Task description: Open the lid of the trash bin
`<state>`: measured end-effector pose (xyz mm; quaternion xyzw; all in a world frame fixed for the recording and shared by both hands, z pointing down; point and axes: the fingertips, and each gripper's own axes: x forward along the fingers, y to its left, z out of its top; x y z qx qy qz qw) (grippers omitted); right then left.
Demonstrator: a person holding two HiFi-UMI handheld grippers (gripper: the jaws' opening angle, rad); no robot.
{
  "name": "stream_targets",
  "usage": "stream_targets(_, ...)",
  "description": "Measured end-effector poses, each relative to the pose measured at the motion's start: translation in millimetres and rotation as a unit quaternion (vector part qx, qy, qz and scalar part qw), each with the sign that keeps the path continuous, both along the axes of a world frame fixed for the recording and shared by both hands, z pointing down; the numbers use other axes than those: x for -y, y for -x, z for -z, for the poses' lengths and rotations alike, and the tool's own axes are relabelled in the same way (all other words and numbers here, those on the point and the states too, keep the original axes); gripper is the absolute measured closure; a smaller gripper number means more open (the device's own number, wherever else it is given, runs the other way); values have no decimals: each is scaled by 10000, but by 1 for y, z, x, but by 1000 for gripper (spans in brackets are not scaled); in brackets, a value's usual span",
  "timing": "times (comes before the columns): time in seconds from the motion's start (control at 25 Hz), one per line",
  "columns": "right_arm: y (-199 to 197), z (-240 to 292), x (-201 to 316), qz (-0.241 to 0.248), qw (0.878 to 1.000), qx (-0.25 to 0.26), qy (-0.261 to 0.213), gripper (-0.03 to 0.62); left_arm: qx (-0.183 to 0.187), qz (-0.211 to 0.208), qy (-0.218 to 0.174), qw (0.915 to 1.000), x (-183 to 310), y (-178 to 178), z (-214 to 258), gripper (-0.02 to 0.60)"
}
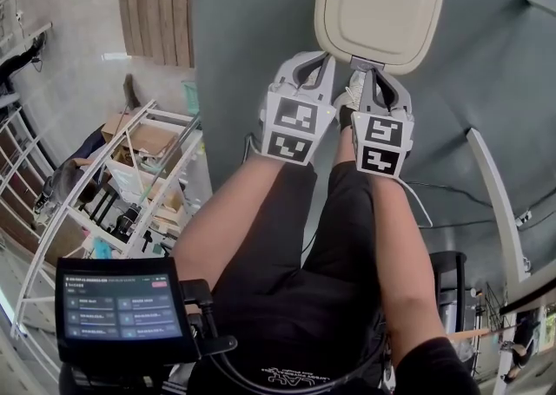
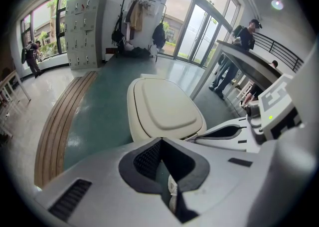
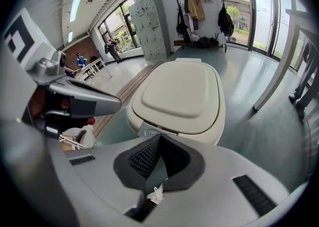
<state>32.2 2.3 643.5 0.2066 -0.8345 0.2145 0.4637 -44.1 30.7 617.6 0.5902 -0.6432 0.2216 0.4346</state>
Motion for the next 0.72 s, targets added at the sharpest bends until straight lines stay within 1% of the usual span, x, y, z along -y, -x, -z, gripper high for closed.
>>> stream_targets(0.32,2,-1,-2,128,9998,-101,-69,597,2,-40,-8,10000,2,-1,0,581)
stream_targets(0.52,2,-2,-2,113,9998,-114,-72,597,121,-238,-60,9996,5,-6,2,581)
stream_targets(0.72,2,-2,-1,87,9999,-118,-51,595,75,-179,-52,9998,5,-6,1,581)
